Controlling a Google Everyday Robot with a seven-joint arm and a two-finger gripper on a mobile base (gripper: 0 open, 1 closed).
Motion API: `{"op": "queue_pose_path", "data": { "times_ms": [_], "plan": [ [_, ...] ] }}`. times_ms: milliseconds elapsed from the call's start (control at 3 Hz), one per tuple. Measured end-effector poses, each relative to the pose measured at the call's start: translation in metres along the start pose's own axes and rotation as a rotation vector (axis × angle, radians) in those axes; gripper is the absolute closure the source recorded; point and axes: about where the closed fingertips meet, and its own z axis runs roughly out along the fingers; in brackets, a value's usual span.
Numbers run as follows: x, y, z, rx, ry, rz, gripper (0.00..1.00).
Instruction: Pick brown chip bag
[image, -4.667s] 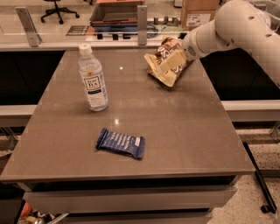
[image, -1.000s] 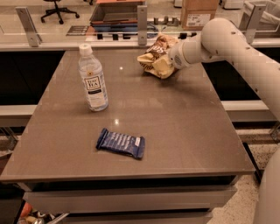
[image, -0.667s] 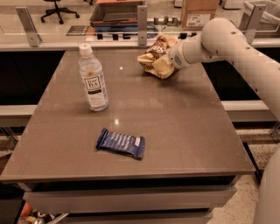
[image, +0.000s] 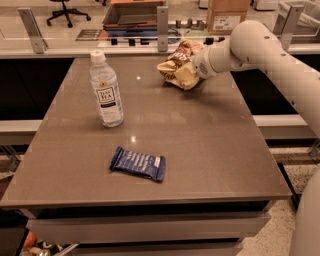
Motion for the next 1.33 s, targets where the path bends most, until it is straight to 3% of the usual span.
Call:
{"op": "queue_pose_path", "data": {
  "times_ms": [1333],
  "plan": [
    [-0.0002, 0.0001, 0.0, 0.0, 0.0, 0.0, 1.0]
  ]
}}
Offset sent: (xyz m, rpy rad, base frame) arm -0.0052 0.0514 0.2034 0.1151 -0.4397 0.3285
